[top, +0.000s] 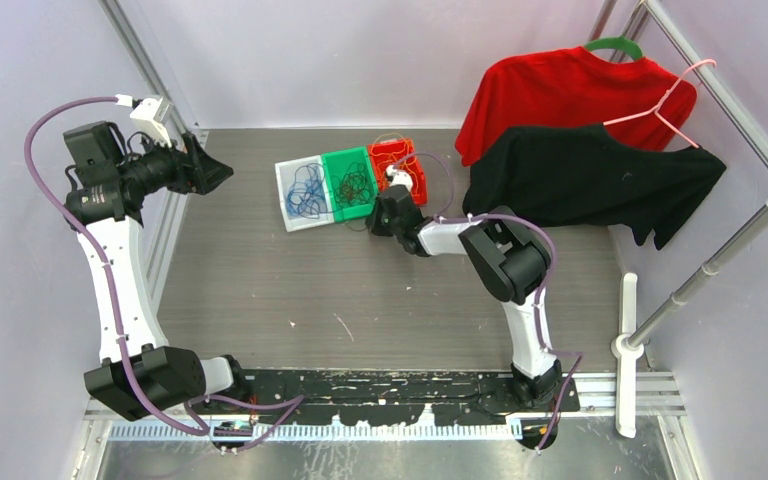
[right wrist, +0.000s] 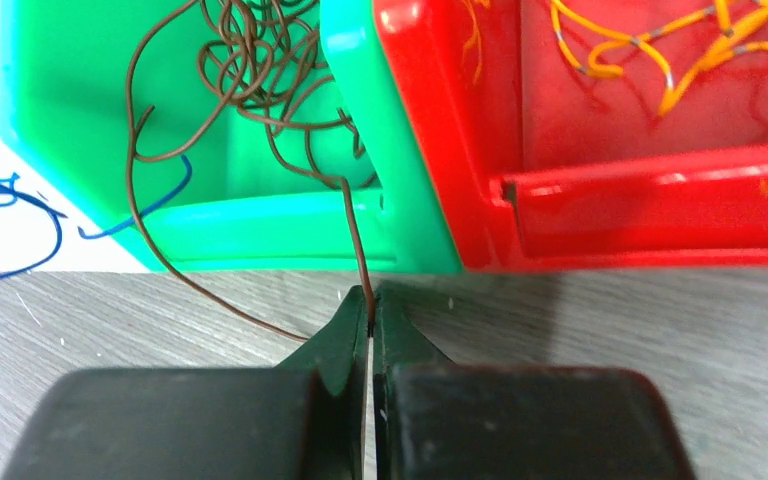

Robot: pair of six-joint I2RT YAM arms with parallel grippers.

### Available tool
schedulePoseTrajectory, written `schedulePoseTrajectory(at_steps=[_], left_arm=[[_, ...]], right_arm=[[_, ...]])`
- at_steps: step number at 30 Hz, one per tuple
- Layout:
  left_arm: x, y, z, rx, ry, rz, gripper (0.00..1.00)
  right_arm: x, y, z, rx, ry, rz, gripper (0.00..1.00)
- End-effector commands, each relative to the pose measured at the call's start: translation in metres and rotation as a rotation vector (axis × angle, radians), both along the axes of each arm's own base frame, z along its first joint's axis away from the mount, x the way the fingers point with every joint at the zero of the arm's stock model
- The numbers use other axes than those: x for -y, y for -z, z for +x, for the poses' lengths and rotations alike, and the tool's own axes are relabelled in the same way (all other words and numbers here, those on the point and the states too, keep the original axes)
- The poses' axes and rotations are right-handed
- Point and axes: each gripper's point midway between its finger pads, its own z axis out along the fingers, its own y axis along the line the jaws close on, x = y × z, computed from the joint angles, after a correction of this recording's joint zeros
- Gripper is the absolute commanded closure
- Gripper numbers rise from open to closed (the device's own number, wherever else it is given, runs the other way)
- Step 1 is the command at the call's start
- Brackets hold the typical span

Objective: Untangle the cables
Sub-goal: Place the cable in the bin.

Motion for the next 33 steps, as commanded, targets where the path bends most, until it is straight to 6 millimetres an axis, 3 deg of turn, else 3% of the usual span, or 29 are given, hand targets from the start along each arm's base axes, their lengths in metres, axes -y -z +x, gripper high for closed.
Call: schedulePoseTrajectory(at_steps=[1, 7, 14, 25, 33], left_arm=[[0.0, -0.009, 0.0, 0.032, 0.008, -0.005, 0.29], [0.0, -0.004, 0.0, 0.022, 0.007, -0.01, 0.3], [-0.001, -0.001, 0.0, 0.018, 0.002, 0.001, 0.29], [-0.002, 0.005, 0.001, 0.003, 0.003, -0.004, 0.3], [-0.006, 0.016, 0.008, -0.031, 0.001, -0.006, 0.29]], right_arm=[[-0.006, -0.072, 0.006, 0.17, 0.01, 0.092, 0.99], [-0.005, -0.109, 0.016, 0.273, -0.014, 0.021, 0.99], [-0.015, -0.113, 0.036, 0.312, -0.059, -0.08, 0.99], [-0.032, -0.086, 0.076, 0.349, -0.117, -0.263, 0.99], [-0.049, -0.059, 0.082, 0.325, -0.184, -0.357, 0.99]])
